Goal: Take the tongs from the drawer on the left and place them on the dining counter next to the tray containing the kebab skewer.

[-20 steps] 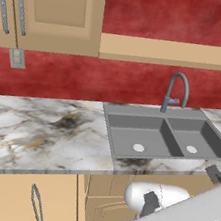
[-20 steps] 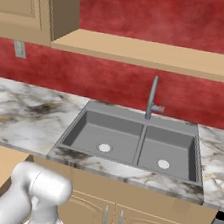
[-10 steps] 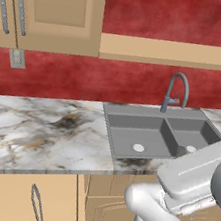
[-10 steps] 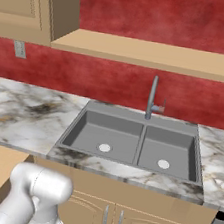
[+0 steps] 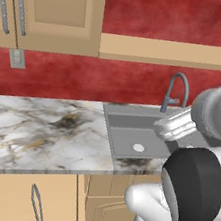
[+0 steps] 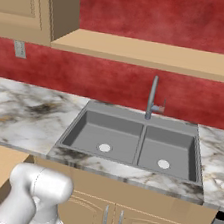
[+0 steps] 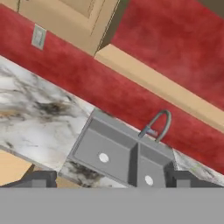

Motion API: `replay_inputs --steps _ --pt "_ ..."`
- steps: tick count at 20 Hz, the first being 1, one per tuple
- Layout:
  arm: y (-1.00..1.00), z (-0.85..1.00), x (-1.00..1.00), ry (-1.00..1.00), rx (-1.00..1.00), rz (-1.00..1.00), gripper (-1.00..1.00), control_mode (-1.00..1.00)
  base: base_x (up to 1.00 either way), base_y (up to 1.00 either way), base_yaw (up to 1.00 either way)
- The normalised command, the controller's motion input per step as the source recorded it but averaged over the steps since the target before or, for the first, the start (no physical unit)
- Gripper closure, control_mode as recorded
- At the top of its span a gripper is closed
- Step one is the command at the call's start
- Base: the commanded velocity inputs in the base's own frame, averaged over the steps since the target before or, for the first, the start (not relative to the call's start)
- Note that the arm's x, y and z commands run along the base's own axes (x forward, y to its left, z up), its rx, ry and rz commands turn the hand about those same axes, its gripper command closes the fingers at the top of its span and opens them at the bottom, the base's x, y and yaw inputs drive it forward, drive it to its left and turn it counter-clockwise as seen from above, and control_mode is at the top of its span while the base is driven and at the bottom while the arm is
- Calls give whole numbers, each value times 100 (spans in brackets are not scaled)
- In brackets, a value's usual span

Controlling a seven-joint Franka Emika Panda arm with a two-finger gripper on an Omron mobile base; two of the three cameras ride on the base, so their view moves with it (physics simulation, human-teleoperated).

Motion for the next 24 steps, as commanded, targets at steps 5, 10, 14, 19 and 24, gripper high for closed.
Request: replay_inputs --steps 5,10,14,19,24 --pt "0 -38 99 34 3 1 -100 -100 0 0 0" --pt "0 -49 88 28 9 1 -100 -100 0 0 0" --pt "4 -84 79 21 8 0 -100 -100 0 0 0" --pt "30 -100 68 21 7 0 -100 -100 0 0 0" --pt "31 -100 44 11 10 0 -100 -100 0 0 0"
